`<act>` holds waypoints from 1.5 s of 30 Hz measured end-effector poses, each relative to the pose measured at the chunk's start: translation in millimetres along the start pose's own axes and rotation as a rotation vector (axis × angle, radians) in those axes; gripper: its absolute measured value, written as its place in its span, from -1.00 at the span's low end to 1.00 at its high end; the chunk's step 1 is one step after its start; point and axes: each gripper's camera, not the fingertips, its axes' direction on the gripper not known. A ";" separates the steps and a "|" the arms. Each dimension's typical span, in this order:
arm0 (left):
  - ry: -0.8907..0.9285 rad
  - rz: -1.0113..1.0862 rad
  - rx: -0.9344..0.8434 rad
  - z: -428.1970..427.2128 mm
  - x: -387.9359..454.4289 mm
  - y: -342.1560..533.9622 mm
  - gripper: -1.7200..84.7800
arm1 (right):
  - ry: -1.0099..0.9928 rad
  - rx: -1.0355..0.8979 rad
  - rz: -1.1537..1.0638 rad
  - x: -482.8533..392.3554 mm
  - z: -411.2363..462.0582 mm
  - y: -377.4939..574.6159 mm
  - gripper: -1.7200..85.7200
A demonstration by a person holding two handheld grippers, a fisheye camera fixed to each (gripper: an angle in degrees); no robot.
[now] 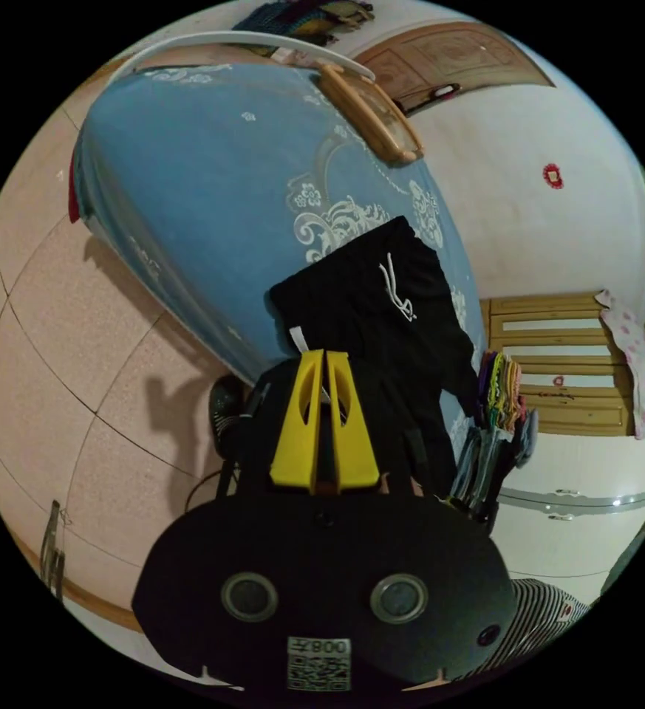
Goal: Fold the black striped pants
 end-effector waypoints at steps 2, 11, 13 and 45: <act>-0.020 0.013 0.054 -7.9 9.3 -9.9 -0.90 | -0.009 0.020 0.016 5.8 -7.7 -3.3 -0.81; -0.026 0.285 0.007 27.6 109.2 -101.1 -0.80 | -0.002 0.099 0.020 -8.0 -38.5 -37.0 -0.82; -0.045 0.320 -0.007 43.1 134.8 -124.5 -0.79 | -0.035 0.135 -0.014 -22.9 -48.4 -54.8 -0.83; -0.211 0.394 0.038 135.7 359.3 -295.4 -0.91 | -0.038 0.239 -0.080 -114.4 -79.0 -313.9 -0.78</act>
